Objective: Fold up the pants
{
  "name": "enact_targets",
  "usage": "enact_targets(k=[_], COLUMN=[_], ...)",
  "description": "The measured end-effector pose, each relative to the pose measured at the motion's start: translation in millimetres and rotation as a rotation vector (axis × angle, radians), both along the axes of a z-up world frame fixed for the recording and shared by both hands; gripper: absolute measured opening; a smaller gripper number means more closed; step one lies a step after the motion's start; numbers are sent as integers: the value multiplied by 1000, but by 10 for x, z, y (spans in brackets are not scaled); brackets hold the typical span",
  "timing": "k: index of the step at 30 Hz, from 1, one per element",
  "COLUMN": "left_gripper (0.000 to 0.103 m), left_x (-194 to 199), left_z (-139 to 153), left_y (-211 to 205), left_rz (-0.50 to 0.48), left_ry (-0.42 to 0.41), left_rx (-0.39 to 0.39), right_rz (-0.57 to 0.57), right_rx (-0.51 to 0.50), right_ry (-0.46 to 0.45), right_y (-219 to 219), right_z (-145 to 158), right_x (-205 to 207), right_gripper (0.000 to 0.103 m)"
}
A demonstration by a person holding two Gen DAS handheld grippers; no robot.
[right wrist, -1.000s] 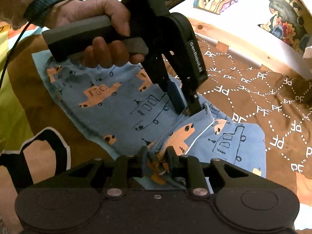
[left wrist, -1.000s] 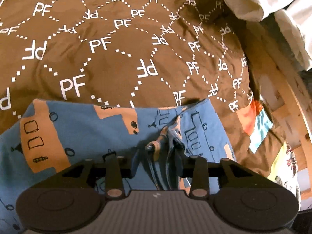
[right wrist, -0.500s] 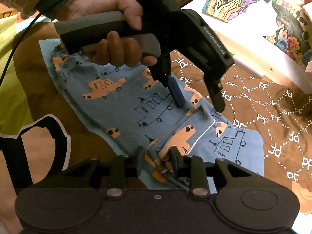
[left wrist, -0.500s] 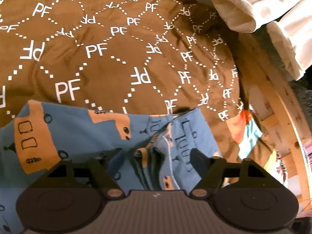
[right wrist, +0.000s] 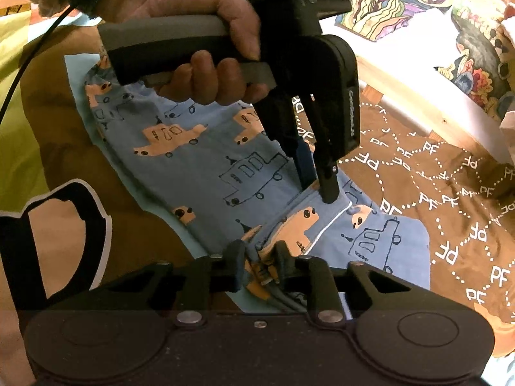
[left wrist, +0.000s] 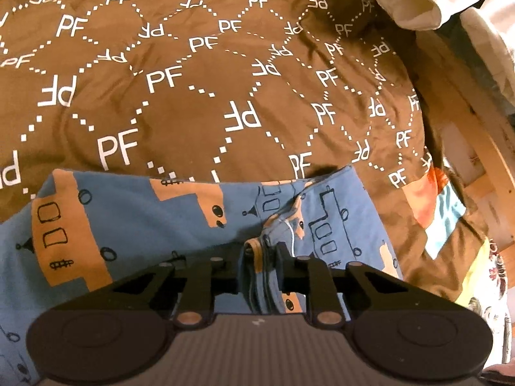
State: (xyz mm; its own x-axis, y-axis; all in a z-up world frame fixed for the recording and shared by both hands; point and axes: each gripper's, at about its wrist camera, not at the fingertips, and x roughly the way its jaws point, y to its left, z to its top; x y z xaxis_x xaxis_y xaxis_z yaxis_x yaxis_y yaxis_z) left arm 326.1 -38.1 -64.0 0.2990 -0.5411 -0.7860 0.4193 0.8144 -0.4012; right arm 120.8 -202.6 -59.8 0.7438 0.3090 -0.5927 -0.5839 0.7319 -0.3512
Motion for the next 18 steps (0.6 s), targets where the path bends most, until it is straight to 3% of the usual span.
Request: enact_targets(k=[7,18], left_gripper=[13,13], left_x=[-20,-65], left_z=[111,355], left_y=[7,353], left_rz=[22,22], left_ry=[14,3], left_rx=[27,24], right_rz=[-12,51], right_rx=[51,152], right_ry=[-1,-2], right_y=[-52,38], right_z=[97,381], right_x=[-3,-5], right_gripper=[14,14])
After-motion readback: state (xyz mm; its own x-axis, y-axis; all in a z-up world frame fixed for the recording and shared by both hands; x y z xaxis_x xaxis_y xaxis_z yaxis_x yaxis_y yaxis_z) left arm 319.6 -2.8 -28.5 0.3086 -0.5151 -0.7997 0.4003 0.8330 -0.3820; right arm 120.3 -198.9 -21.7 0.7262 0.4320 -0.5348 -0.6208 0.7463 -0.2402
